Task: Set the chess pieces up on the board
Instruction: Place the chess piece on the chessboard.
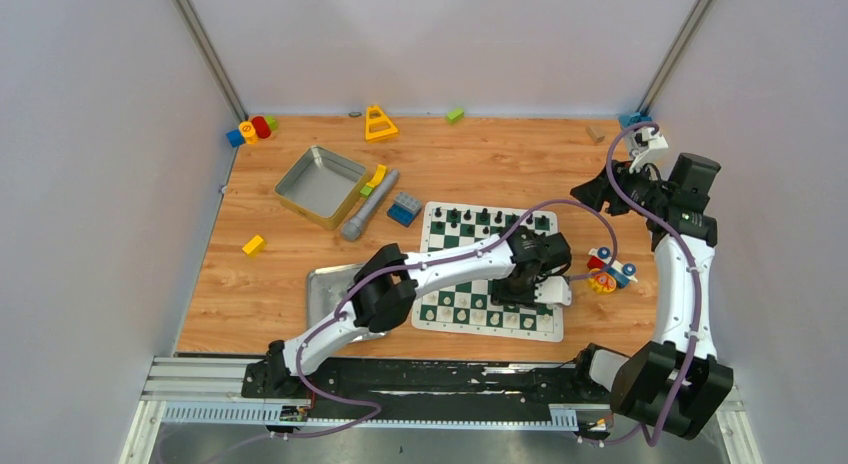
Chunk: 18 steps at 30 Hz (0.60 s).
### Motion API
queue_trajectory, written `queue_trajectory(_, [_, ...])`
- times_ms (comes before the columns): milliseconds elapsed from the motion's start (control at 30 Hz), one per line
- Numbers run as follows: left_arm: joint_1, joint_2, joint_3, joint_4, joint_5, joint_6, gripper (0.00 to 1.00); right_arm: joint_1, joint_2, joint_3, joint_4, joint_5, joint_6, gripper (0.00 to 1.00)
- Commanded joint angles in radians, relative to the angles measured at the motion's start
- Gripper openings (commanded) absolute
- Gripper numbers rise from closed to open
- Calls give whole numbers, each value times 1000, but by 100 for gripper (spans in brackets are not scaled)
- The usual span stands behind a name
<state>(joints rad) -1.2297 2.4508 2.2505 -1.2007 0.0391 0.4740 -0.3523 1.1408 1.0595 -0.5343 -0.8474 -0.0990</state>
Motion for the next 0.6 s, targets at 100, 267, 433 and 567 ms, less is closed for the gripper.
queue_trajectory(100, [-4, -183, -45, 31, -33, 2, 51, -2, 6, -7, 17, -28, -1, 56])
queue_trajectory(267, [8, -314, -138, 67, -29, 5, 57, -2, 14, 0, 18, -10, -2, 58])
queue_trajectory(433, [78, -496, -321, 157, -32, -2, 62, -2, 22, 12, 18, 20, 0, 60])
queue_trajectory(567, [196, -652, -489, 249, -20, -31, 67, -2, 25, 33, 17, 60, -7, 62])
